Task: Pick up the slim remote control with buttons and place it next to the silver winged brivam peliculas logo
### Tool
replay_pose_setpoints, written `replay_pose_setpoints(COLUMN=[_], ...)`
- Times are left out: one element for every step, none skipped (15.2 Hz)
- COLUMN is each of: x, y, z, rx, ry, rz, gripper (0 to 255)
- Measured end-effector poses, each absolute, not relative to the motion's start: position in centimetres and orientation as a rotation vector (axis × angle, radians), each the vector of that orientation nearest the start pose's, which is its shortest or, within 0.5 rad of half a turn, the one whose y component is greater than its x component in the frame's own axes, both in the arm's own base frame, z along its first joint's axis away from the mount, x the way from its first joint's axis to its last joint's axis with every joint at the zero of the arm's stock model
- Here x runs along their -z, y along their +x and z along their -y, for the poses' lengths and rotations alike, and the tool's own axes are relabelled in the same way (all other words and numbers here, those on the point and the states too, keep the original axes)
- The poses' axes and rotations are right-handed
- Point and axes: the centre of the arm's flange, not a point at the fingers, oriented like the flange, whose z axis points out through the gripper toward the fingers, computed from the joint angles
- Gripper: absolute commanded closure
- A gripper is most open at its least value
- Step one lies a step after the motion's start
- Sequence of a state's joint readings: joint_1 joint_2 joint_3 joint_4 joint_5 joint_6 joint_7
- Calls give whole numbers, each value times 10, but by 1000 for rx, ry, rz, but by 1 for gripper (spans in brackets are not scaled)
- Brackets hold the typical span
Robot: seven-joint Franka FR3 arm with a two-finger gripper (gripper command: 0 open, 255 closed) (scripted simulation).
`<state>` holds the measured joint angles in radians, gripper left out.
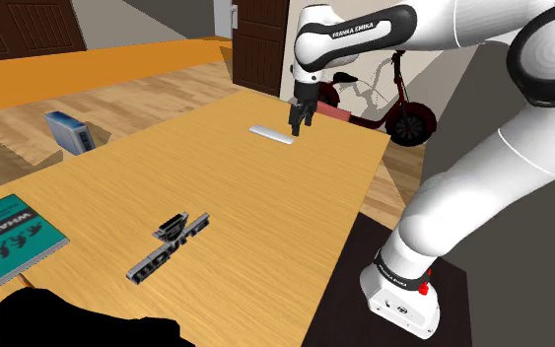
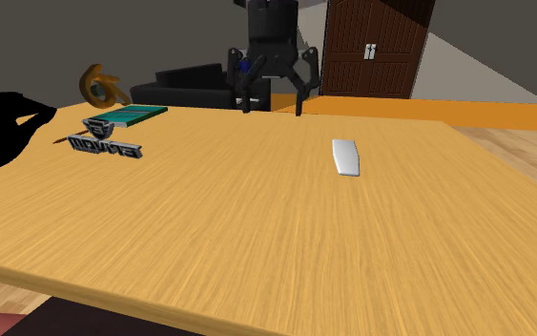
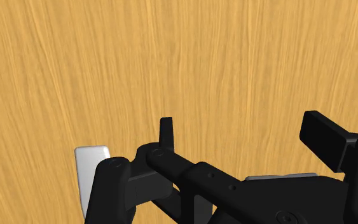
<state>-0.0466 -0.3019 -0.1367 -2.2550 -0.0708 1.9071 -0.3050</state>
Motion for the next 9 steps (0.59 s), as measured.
replay_pose_setpoints(x=[-476, -468, -463, -457, -452, -447, -441, -436, -430], y=[455, 465, 470, 482, 492, 504, 516, 526, 535], z=[97, 103, 110, 117, 123, 129, 138, 145, 150], rx=[-79, -74, -70, -64, -60, -55, -51, -47, -43], ry=[-3143, -3142, -3141, -3140, -3139, -3138, -3138, -3136, -3135], rz=[244, 245, 247, 248, 249, 250, 252, 253, 255], gripper=[0, 0, 0, 0, 0, 0, 0, 0, 0])
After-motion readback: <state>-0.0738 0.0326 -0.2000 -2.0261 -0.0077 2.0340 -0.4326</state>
